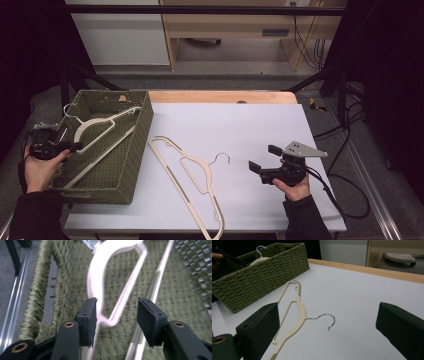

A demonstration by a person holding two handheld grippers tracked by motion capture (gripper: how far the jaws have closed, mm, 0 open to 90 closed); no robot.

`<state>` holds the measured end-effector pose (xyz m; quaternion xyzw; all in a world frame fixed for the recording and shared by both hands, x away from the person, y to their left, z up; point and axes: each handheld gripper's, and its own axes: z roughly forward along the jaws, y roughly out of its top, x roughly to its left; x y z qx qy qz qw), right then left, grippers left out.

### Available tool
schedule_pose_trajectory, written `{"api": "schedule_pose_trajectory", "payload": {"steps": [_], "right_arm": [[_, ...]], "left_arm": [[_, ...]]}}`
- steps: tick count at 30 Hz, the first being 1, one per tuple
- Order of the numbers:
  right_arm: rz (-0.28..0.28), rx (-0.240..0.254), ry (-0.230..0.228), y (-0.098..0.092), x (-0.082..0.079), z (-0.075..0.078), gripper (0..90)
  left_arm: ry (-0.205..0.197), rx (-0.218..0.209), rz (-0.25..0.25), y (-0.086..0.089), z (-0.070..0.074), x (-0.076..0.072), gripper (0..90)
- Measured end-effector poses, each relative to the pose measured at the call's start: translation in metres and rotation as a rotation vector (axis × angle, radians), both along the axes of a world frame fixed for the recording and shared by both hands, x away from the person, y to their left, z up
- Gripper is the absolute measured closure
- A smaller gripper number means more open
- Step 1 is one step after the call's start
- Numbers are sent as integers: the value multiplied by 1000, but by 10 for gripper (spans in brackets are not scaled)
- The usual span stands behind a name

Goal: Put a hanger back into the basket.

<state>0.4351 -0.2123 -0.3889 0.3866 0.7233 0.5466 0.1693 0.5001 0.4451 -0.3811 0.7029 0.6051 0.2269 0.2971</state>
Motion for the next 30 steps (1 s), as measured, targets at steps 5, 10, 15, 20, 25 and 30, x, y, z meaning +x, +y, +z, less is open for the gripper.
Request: {"api": "schedule_pose_trajectory", "payload": {"steps": [5,10,15,20,25,30], "right_arm": [[7,-7,-1,0,0,0,57],[4,3,-2,0,-1,1,57],[3,2,-11,-2,-1,2,57],[8,-3,-13,-2,-1,1,56],[9,-7,-11,-1,-1,0,53],[11,-6,-19,-3,-2,2,53]], "left_arm": [[-89,-27,-51,-14,15,-9,481],[-195,-82,-123,-35,30,-18,364],[-258,-152,-197,-56,40,-26,262],[-301,-171,-296,-81,48,-36,215],[-374,-179,-373,-116,55,-48,140],[-408,-176,-456,-152,54,-57,106]]}}
